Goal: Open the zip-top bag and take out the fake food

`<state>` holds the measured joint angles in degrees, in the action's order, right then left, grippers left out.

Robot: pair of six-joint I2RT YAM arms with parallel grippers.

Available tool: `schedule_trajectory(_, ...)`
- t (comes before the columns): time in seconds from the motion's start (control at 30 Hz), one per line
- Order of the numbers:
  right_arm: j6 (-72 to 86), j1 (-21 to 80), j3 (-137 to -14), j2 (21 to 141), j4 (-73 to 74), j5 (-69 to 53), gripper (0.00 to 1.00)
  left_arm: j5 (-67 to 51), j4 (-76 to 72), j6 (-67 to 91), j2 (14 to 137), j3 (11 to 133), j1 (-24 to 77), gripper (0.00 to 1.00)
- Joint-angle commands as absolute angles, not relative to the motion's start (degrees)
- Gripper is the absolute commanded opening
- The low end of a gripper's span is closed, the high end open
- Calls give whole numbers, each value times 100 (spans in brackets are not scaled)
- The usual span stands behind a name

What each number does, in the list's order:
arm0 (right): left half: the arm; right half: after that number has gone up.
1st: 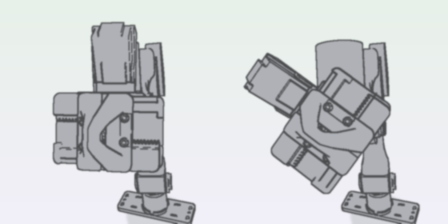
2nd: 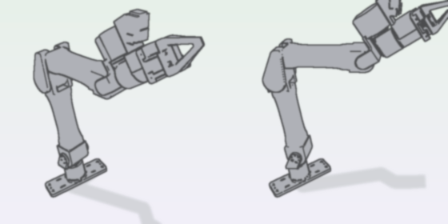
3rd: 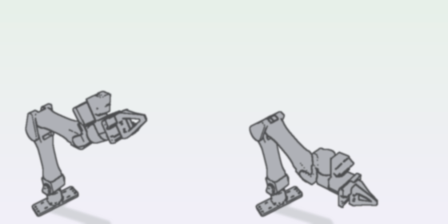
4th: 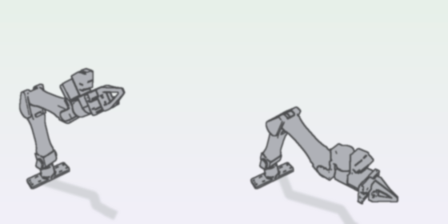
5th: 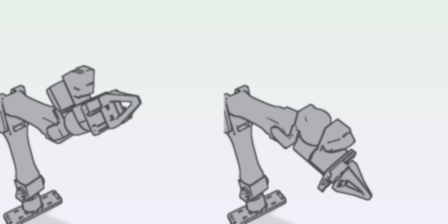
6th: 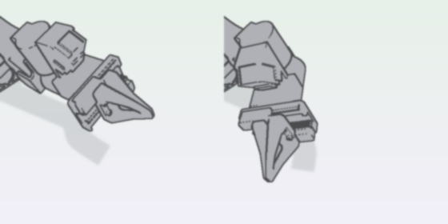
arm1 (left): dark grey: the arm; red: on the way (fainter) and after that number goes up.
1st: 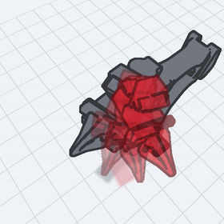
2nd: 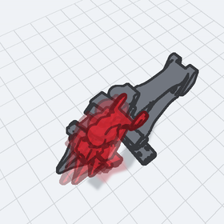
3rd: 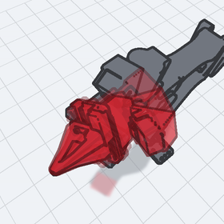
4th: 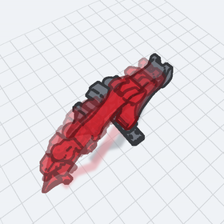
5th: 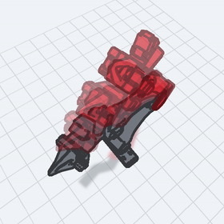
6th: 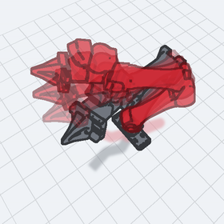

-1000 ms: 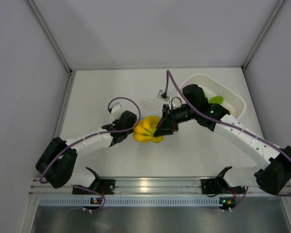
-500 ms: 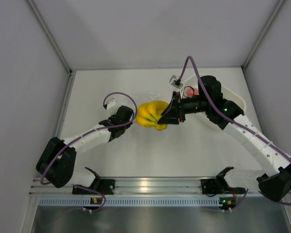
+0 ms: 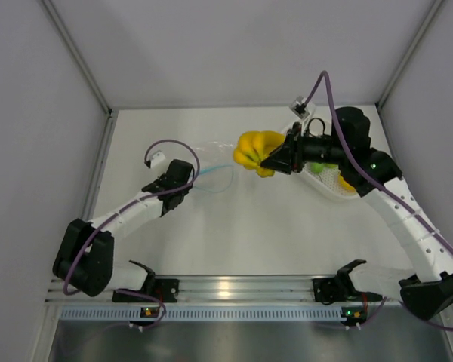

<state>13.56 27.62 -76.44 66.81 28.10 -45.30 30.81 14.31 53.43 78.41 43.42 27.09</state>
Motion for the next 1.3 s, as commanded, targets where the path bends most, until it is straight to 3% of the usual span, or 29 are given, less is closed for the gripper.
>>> schedule_trajectory(0.0,1143,2540,-8112,6469,3207,-3053,0,3129,1529,5159,7427,4280,2523,0)
schedule_trajectory(0.17,1186,2260,-8112,6530,3392,-998,0,3094,1661,5001,6945,4236,2487,0)
schedule_trajectory(0.47,1082,1478,-7805,6952,3033,1025,0,3199,2135,4676,6311,4438,2487,0)
schedule_trajectory(0.77,773,1222,-7102,7979,1742,1775,0,3673,2426,4412,6152,4939,2487,0)
schedule_trajectory(1.03,1046,1151,-7154,9219,1494,1881,0,4139,2417,4385,6582,5379,2487,0)
schedule_trajectory(1.13,1230,1151,-7058,9202,1424,1802,20,4298,2225,4623,6740,5388,2479,0)
schedule_trajectory(1.17,1274,1160,-7049,9159,1459,1802,36,4298,2154,4623,6793,5362,2487,0)
schedule_trajectory(1.27,1336,1160,-7005,9001,1520,1697,42,4245,1856,4781,6943,5239,2487,0)
